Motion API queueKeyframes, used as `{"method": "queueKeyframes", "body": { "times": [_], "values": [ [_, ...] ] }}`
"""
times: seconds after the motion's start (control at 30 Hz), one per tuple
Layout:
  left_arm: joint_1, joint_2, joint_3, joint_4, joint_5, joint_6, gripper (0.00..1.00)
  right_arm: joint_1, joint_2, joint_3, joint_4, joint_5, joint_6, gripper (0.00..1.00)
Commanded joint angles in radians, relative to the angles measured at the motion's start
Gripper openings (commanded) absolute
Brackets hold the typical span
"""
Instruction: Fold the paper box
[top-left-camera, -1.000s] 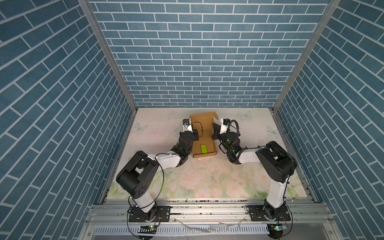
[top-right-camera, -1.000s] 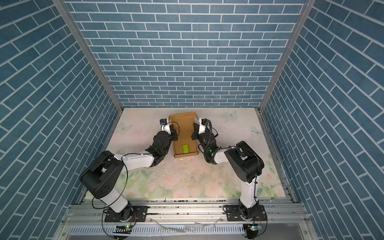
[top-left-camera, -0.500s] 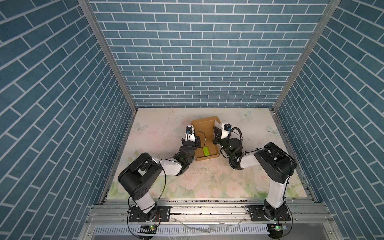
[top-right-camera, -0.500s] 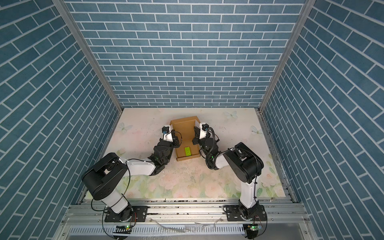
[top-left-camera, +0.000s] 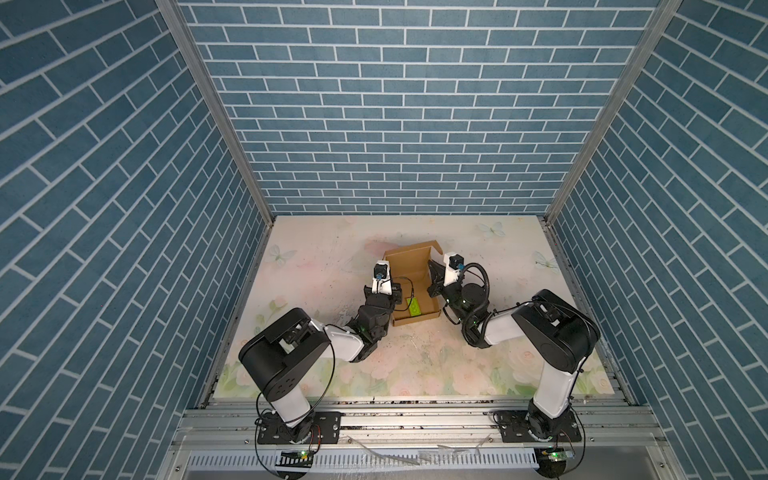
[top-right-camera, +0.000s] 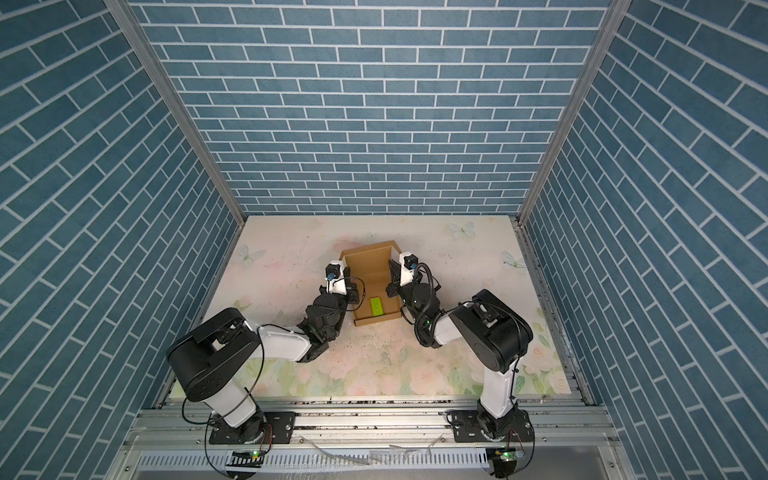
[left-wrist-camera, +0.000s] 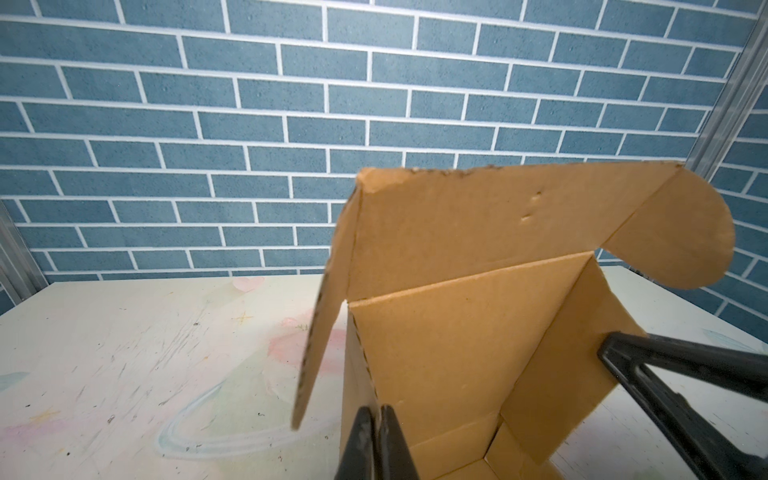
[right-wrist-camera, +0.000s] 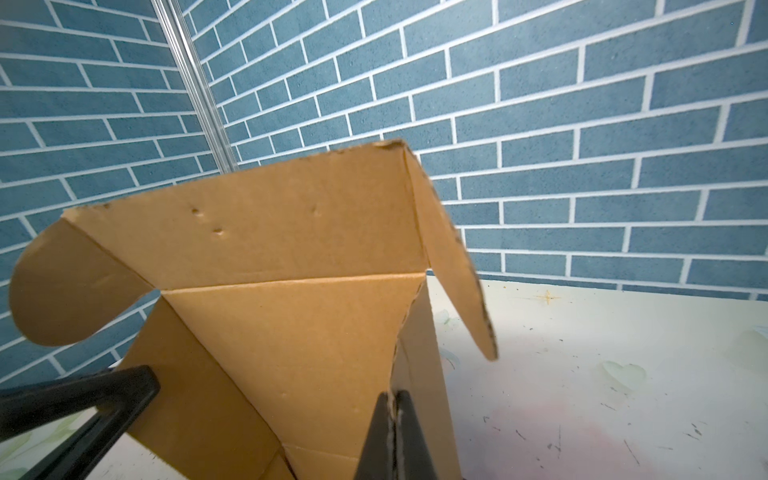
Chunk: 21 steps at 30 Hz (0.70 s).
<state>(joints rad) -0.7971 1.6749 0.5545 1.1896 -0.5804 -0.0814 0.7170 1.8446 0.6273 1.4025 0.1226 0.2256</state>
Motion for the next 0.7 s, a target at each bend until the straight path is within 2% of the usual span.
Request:
{"method": "queueKeyframes", "body": {
  "times": [0.0,0.67],
  "values": [
    [-0.031,0.002,-0.016,0.034,0.050,0.037,0.08,0.030,-0.025,-0.017,-0.004,-0.075,-0.032,0.00],
    [-0.088,0.006,-0.090,0.085,0.024,0.045,0.07,0.034,-0.066,-0.106,-0.003,-0.086,-0.044,0.00]
  ]
}}
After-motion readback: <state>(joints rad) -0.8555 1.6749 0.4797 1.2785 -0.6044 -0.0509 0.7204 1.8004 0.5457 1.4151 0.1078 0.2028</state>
